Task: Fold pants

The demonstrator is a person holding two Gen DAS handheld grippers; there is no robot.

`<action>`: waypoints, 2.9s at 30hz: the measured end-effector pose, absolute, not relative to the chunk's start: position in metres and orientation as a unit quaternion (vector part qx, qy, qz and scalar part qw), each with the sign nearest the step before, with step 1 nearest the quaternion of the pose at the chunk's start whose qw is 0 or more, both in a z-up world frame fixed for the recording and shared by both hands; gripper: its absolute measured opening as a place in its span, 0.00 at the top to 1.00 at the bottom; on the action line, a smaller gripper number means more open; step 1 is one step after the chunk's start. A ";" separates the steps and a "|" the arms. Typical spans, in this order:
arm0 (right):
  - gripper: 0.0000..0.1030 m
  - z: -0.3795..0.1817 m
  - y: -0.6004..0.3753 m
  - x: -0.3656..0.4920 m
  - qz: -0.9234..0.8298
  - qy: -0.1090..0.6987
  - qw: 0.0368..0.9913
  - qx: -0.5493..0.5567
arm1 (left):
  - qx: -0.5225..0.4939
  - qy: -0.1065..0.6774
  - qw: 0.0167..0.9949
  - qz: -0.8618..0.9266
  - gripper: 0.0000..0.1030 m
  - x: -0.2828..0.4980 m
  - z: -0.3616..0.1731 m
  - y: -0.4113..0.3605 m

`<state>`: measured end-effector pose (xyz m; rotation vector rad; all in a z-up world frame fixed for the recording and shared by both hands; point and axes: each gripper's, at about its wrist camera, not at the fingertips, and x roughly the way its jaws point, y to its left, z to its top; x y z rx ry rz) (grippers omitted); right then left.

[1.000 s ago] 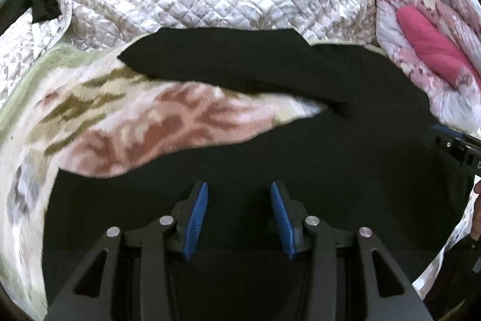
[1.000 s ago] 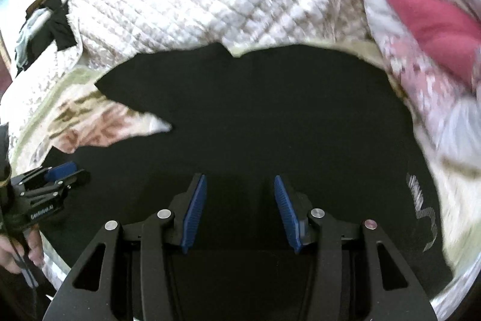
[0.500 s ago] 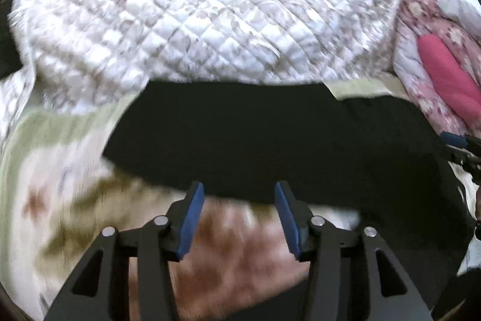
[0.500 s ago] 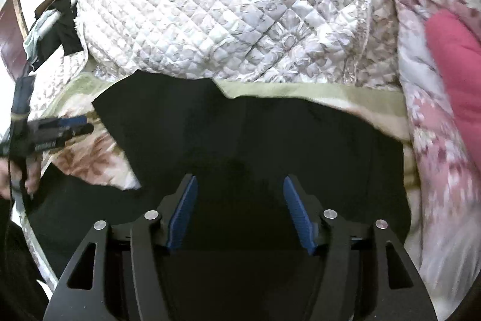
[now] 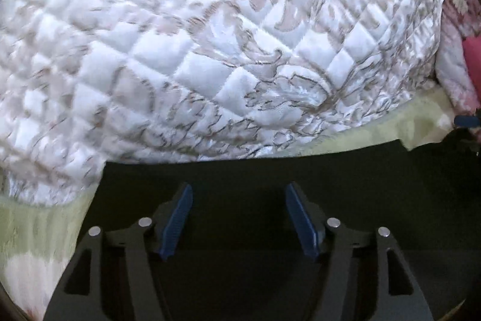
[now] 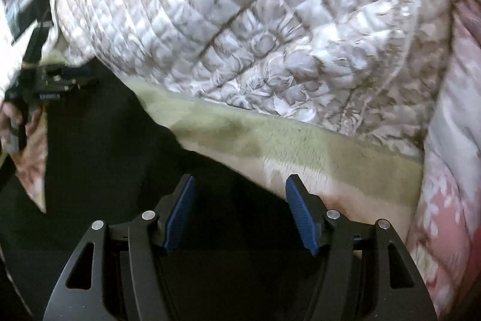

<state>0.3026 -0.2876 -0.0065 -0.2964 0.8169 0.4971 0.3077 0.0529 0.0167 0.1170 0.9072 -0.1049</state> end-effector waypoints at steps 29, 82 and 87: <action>0.92 0.058 -0.287 0.068 0.228 0.305 0.917 -0.116 | 0.017 0.317 0.948 -0.021 0.94 0.082 0.119 0.053; 0.42 -0.051 -0.394 -0.020 0.026 0.346 0.891 0.294 | -0.345 0.399 0.848 0.042 0.39 -0.056 0.001 0.135; 0.38 -0.055 -0.401 -0.014 0.014 0.329 0.880 0.341 | -0.341 0.392 0.854 0.041 0.41 -0.053 0.000 0.138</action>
